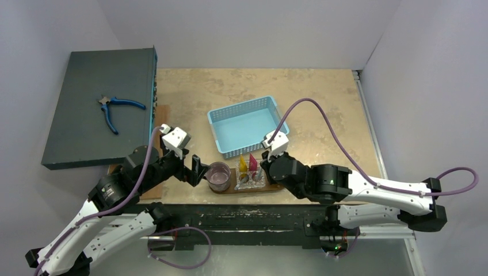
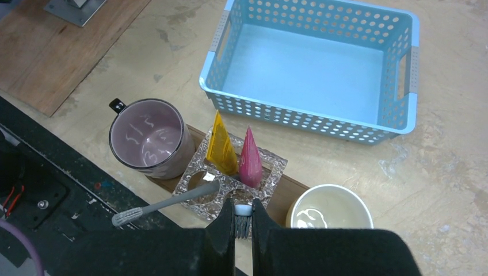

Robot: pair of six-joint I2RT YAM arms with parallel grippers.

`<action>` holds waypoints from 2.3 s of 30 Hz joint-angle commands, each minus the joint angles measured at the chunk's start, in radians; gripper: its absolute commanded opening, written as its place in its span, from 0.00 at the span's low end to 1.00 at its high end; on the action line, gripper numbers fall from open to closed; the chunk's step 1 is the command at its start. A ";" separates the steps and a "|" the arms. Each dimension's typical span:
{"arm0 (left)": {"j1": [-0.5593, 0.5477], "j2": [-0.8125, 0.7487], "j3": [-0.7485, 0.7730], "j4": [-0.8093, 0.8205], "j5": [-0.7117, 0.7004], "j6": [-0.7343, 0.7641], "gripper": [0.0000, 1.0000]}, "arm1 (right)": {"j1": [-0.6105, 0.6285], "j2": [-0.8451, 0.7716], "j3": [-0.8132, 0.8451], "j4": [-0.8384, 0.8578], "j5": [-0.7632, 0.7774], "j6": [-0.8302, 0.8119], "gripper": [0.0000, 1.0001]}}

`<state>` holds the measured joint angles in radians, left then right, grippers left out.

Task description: Prepare toiletry sets of a toothbrush and toothpaste on the tray

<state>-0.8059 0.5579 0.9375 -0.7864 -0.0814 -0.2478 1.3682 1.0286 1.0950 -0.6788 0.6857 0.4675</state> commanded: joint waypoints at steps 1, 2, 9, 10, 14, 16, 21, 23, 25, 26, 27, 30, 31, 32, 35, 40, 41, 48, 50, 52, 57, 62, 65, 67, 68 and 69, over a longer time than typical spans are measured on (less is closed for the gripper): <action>-0.003 -0.007 -0.003 0.032 -0.001 0.006 1.00 | 0.006 -0.047 -0.066 0.137 0.045 0.012 0.00; -0.003 -0.008 -0.003 0.031 -0.002 0.005 1.00 | 0.006 -0.053 -0.082 0.158 0.051 0.010 0.00; -0.003 -0.003 -0.003 0.028 -0.005 0.007 1.00 | 0.006 -0.094 -0.198 0.292 0.083 0.010 0.00; -0.004 -0.001 -0.002 0.027 -0.006 0.006 1.00 | 0.006 -0.099 -0.216 0.305 0.086 0.011 0.00; -0.004 -0.001 -0.002 0.025 -0.007 0.007 1.00 | 0.006 -0.113 -0.254 0.350 0.098 0.006 0.00; -0.003 -0.001 -0.001 0.025 -0.007 0.008 1.00 | 0.006 -0.118 -0.268 0.368 0.103 0.002 0.00; -0.004 -0.001 0.000 0.024 -0.006 0.010 1.00 | 0.006 -0.129 -0.299 0.413 0.116 -0.011 0.00; -0.003 -0.001 0.000 0.023 -0.007 0.011 1.00 | 0.006 -0.132 -0.313 0.432 0.115 -0.016 0.00; -0.003 -0.001 0.000 0.024 -0.005 0.011 1.00 | 0.006 -0.133 -0.321 0.441 0.116 -0.016 0.00; -0.004 -0.001 0.000 0.024 -0.005 0.012 1.00 | 0.006 -0.133 -0.324 0.444 0.117 -0.015 0.00; -0.004 0.000 0.000 0.022 -0.004 0.012 1.00 | 0.006 -0.133 -0.328 0.449 0.116 -0.015 0.00; -0.003 0.000 0.001 0.022 -0.003 0.012 1.00 | 0.006 -0.137 -0.345 0.471 0.106 -0.015 0.00; -0.003 0.000 0.001 0.022 -0.003 0.013 1.00 | 0.006 -0.139 -0.352 0.478 0.104 -0.014 0.00; -0.003 0.000 0.001 0.022 -0.003 0.013 1.00 | 0.006 -0.140 -0.359 0.485 0.104 -0.012 0.00; -0.004 0.000 0.002 0.022 -0.001 0.015 1.00 | 0.008 -0.145 -0.375 0.502 0.102 -0.012 0.00; -0.003 0.001 0.001 0.022 0.000 0.017 1.00 | 0.014 -0.168 -0.399 0.522 0.105 -0.015 0.00; -0.003 0.002 0.002 0.021 0.000 0.017 1.00 | 0.016 -0.173 -0.406 0.527 0.105 -0.016 0.00; -0.003 0.004 0.001 0.022 0.002 0.021 1.00 | 0.031 -0.193 -0.430 0.542 0.115 -0.031 0.00; -0.004 0.004 0.004 0.021 0.002 0.020 1.00 | 0.036 -0.193 -0.432 0.542 0.121 -0.037 0.00; -0.004 0.003 0.002 0.021 0.002 0.020 1.00 | 0.045 -0.191 -0.437 0.544 0.129 -0.041 0.00; -0.004 0.002 0.002 0.019 0.002 0.019 1.00 | 0.076 -0.178 -0.448 0.555 0.172 -0.046 0.00; -0.004 0.002 0.002 0.019 0.002 0.019 1.00 | 0.107 -0.168 -0.454 0.556 0.213 -0.043 0.00; -0.004 0.001 0.001 0.018 0.003 0.019 1.00 | 0.124 -0.158 -0.458 0.553 0.244 -0.036 0.00; -0.003 0.002 0.002 0.018 0.003 0.020 1.00 | 0.137 -0.152 -0.460 0.555 0.261 -0.031 0.00; -0.003 0.002 0.002 0.019 0.003 0.021 1.00 | 0.144 -0.149 -0.461 0.555 0.268 -0.030 0.00; -0.004 0.003 0.002 0.019 0.004 0.020 1.00 | 0.149 -0.145 -0.460 0.555 0.276 -0.029 0.02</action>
<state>-0.8059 0.5587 0.9375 -0.7910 -0.0822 -0.2428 1.4952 0.8753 0.6441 -0.1608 0.8799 0.4290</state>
